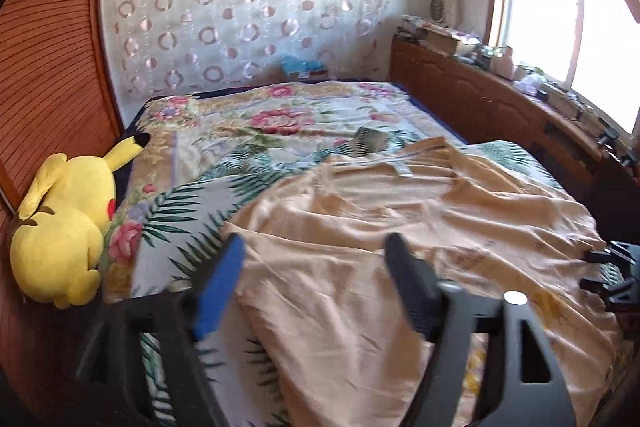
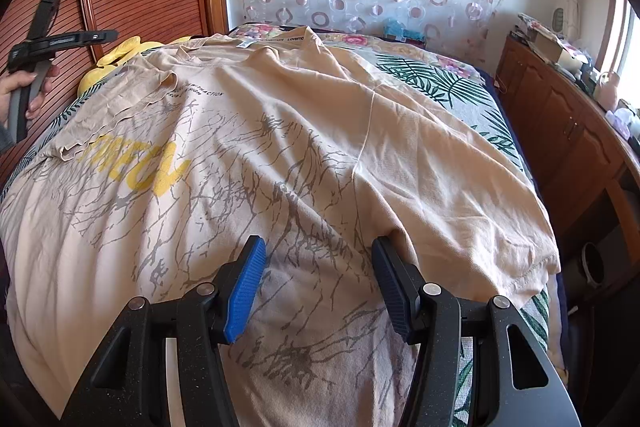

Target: Fold small clothes

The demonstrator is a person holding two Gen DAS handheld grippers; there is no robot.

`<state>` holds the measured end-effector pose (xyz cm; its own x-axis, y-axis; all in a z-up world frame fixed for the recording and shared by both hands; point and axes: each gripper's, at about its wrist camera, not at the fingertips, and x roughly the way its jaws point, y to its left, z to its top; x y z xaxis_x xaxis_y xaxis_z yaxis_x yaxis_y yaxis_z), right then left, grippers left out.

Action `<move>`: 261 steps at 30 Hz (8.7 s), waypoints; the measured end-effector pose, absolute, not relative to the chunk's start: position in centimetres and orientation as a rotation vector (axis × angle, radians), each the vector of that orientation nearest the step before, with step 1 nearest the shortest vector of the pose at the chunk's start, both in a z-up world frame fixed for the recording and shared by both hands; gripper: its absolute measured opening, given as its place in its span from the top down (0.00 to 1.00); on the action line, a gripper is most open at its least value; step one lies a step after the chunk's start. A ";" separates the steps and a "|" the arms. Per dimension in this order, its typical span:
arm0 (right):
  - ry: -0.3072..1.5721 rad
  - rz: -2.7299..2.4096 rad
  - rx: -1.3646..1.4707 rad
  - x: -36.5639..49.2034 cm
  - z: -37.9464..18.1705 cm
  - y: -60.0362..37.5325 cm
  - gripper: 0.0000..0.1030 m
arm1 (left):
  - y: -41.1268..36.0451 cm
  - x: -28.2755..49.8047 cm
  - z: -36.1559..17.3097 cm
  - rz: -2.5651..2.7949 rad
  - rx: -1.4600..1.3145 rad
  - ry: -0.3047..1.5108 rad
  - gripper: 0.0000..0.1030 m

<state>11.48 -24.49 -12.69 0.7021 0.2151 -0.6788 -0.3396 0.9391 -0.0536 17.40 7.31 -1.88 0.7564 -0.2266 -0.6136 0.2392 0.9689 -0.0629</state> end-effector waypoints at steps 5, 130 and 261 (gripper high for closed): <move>0.731 0.311 -0.180 11.5 -12.7 -24.5 0.44 | 4.8 14.4 -2.2 -0.299 0.032 0.672 0.18; 0.726 0.288 -0.192 10.5 -8.6 -25.2 0.97 | -4.4 6.0 -4.3 -0.345 0.042 0.722 0.16; 0.823 0.400 -0.064 25.8 -9.8 -26.6 0.58 | 8.0 20.7 -6.7 -0.088 0.035 0.819 0.20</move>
